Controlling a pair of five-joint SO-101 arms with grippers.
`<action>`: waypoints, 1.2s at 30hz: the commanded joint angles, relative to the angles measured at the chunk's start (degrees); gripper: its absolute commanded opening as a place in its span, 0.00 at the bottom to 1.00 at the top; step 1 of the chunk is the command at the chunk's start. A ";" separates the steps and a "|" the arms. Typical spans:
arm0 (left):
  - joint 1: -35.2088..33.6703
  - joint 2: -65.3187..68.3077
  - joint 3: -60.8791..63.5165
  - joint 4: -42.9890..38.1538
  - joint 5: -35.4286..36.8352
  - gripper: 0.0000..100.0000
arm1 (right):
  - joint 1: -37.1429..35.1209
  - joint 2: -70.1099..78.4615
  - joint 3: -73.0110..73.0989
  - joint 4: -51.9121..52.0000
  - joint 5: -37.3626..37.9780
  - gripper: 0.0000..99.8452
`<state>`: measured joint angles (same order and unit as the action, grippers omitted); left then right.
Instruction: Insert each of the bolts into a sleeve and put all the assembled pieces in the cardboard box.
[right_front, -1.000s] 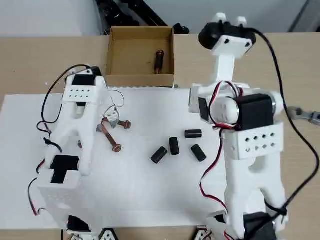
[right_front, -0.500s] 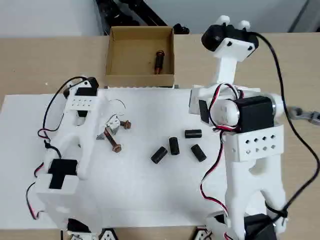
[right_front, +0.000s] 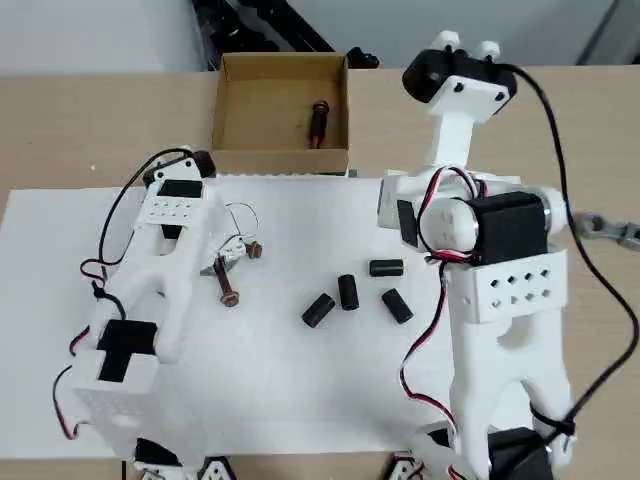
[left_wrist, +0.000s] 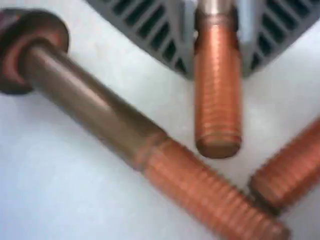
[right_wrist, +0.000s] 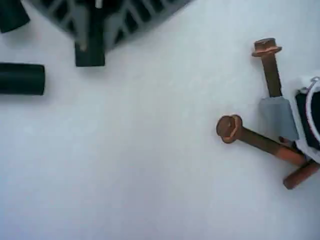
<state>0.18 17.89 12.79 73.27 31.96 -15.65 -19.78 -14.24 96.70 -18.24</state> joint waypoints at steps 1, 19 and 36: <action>-0.53 0.35 -0.92 4.75 -3.25 0.00 | 0.48 -1.71 -0.26 -0.92 -0.62 0.00; -0.26 0.26 -28.35 27.25 -57.58 0.00 | 0.22 -1.80 -0.26 -0.92 -0.62 0.00; 4.48 0.53 -19.21 25.85 -88.18 0.00 | 0.13 -1.80 -0.26 -0.84 -0.62 0.00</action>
<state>4.31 19.21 -6.64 98.95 -55.96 -15.65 -19.87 -14.24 96.70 -18.24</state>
